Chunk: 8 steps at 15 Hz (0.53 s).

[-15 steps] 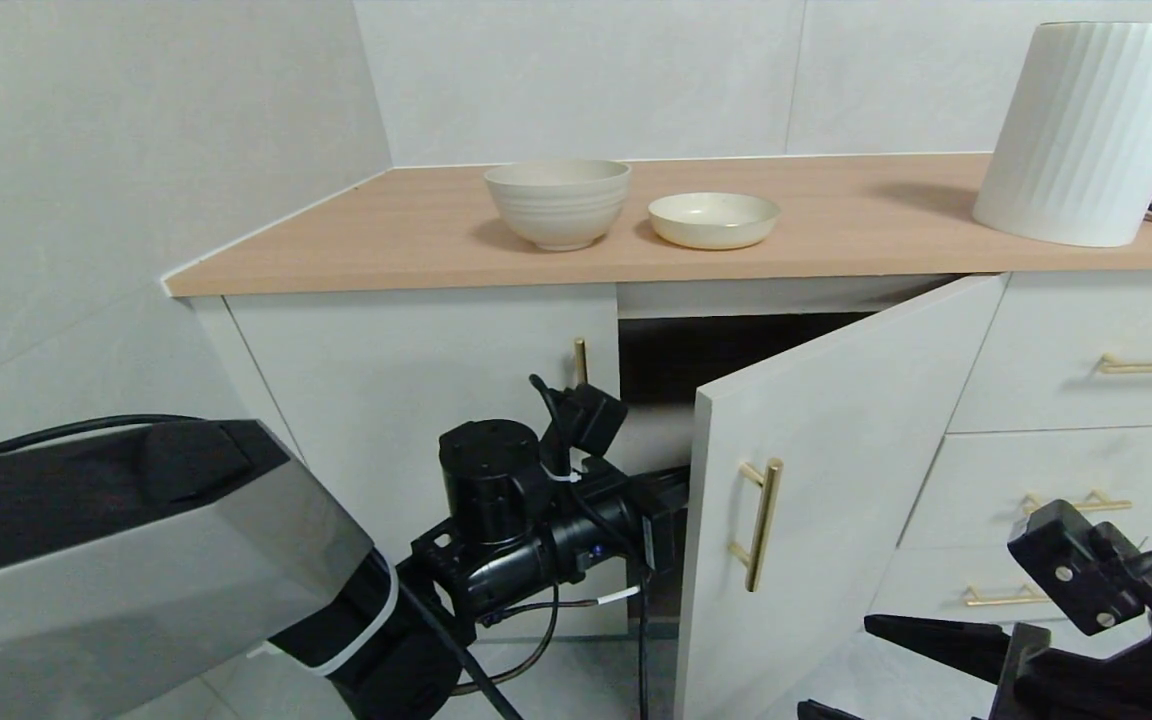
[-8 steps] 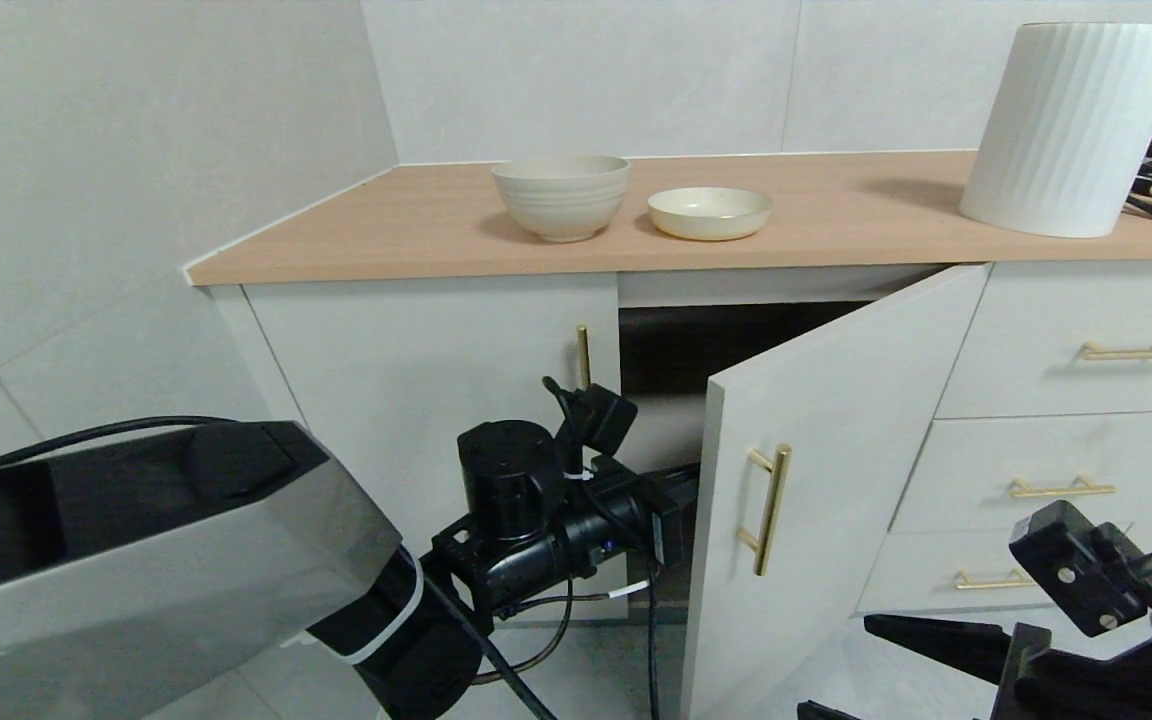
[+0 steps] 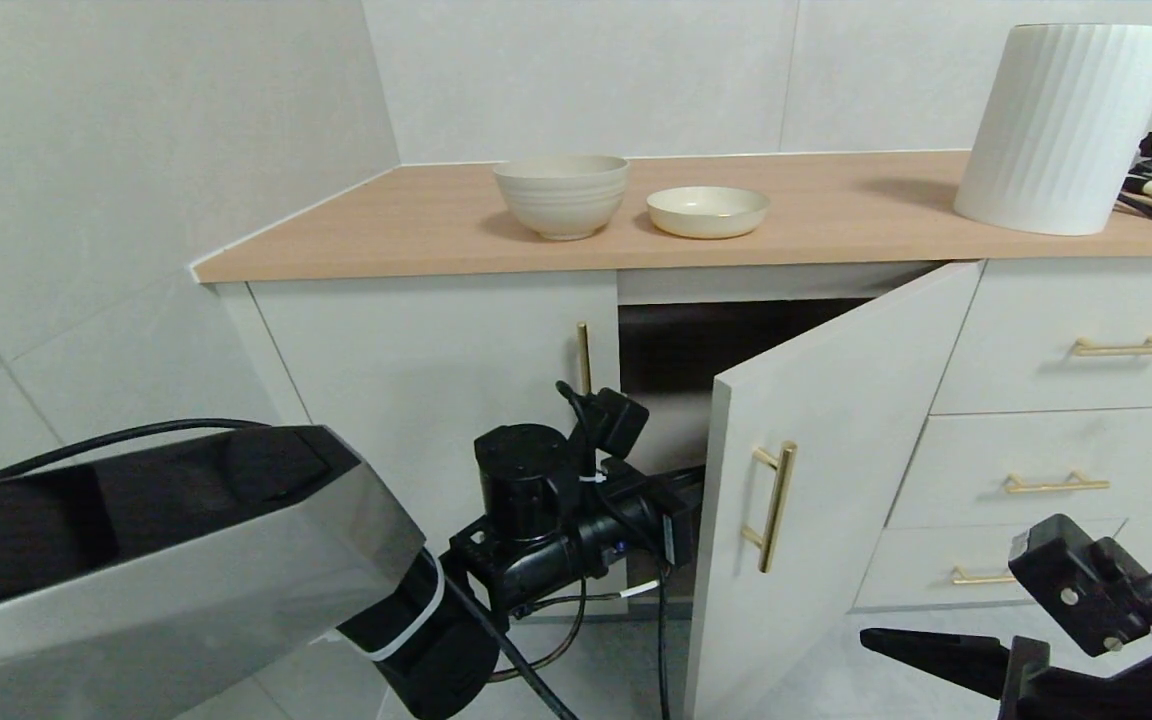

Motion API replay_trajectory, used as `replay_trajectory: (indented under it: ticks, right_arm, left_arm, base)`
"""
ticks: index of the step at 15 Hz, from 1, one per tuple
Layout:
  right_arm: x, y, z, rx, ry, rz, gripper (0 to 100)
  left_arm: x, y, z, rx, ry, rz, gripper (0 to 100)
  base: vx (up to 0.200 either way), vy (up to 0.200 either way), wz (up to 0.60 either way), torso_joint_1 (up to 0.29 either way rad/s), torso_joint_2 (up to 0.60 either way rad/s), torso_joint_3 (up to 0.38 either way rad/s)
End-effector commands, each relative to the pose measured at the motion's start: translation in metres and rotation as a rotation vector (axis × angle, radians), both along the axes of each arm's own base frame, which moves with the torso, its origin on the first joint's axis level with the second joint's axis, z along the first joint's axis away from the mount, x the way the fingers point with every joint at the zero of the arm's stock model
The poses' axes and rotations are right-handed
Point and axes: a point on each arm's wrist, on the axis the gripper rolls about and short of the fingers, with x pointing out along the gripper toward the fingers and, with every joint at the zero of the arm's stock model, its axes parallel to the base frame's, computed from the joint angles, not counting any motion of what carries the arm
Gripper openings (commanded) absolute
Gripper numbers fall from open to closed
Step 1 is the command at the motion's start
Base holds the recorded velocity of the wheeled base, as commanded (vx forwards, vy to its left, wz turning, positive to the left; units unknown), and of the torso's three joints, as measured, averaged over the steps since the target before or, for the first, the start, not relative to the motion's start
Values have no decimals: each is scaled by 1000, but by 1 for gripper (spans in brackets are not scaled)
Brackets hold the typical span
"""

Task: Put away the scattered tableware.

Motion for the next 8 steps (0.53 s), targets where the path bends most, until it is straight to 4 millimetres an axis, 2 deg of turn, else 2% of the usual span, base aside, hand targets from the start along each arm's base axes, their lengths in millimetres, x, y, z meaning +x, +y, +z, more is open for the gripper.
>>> replay_trajectory:
  ticks: [1,2,3,5,7,8]
  right_arm:
    - [-5,-1,0,6,-3,24,100]
    - [-8,-1,0,9,-4,38,100]
    - [-20,-6,-1,25,-2,123,100]
    - [-31,-15,-3,41,-10,249,100]
    - [-35,-20,-10,-8,-61,318,100]
    - [-35,-20,-10,-12,-61,319,100]
  left_arm:
    - [-19,-17,9,-14,-15,-68,0]
    - [-27,-25,10,-15,-16,-97,0]
    - [-55,-48,15,-11,-11,-190,0]
    - [-87,-68,19,-17,-13,-286,0]
    - [-95,-66,21,-12,-13,-297,0]
    - [-89,-59,21,-12,-13,-274,0]
  base:
    - [0,0,0,0,0,0]
    - [0,0,0,0,0,0]
    - [0,0,0,0,0,0]
    - [0,0,0,0,0,0]
    - [0,0,0,0,0,0]
    - [0,0,0,0,0,0]
